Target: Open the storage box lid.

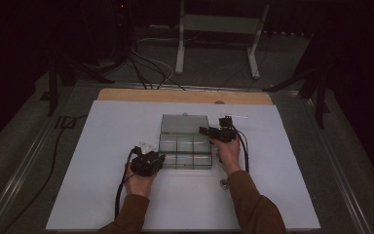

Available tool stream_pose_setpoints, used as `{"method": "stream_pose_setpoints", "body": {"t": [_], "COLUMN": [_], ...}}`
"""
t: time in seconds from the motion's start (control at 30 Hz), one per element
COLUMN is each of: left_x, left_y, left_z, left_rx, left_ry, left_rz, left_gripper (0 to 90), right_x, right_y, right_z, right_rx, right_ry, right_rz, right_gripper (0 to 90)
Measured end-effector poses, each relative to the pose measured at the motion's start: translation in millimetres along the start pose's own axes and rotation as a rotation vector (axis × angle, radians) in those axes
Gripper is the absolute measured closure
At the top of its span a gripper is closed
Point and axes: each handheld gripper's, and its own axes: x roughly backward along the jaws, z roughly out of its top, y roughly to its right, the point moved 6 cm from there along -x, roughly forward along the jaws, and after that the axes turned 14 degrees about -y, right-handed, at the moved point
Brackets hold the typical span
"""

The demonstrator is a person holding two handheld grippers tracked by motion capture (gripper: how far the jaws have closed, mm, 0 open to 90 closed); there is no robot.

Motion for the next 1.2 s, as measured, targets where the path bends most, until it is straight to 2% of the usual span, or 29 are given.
{"method": "stream_pose_setpoints", "body": {"t": [0.17, 0.27, 0.37, 0.53, 0.63, 0.7, 0.8, 0.87, 1.03, 1.1, 1.2], "left_x": [0.0, 0.6, 4.4, 13.8, 20.5, 24.6, 30.3, 34.7, 47.4, 53.3, 59.6], "left_y": [-0.6, -2.2, -6.2, -13.1, -16.7, -18.8, -21.8, -23.1, -25.0, -26.9, -30.4], "left_z": [0.2, 0.9, 2.5, 4.2, 5.0, 5.3, 5.9, 6.2, 6.6, 6.5, 5.4], "left_rx": [0.002, 0.017, 0.033, 0.05, 0.062, 0.071, 0.071, 0.064, 0.046, 0.043, 0.036], "left_ry": [0.002, 0.009, 0.033, 0.081, 0.106, 0.116, 0.131, 0.142, 0.168, 0.184, 0.189], "left_rz": [-0.009, -0.012, 0.0, -0.02, -0.03, -0.023, -0.01, -0.006, 0.0, -0.003, 0.003], "left_gripper": [70.4, 65.9, 58.2, 54.0, 46.9, 41.1, 32.3, 27.7, 18.6, 16.3, 6.4], "right_x": [1.4, 4.6, 8.5, 15.7, 20.2, 23.2, 25.9, 26.7, 28.6, 29.8, 32.0], "right_y": [2.0, 1.4, 0.3, -4.0, -8.4, -11.9, -16.4, -18.7, -22.5, -23.7, -26.0], "right_z": [-0.5, 0.4, 1.6, 3.3, 4.3, 4.6, 3.4, 1.9, -1.8, -3.3, -5.6], "right_rx": [-0.008, 0.004, 0.023, 0.06, 0.082, 0.099, 0.131, 0.147, 0.187, 0.196, 0.221], "right_ry": [-0.001, 0.012, 0.025, 0.058, 0.076, 0.085, 0.089, 0.085, 0.082, 0.08, 0.072], "right_rz": [0.009, 0.015, -0.003, 0.003, 0.013, 0.018, 0.012, -0.002, -0.033, -0.045, -0.061], "right_gripper": [33.2, 31.9, 30.4, 28.8, 24.6, 22.9, 15.5, 13.2, 1.3, 0.0, 0.0]}}
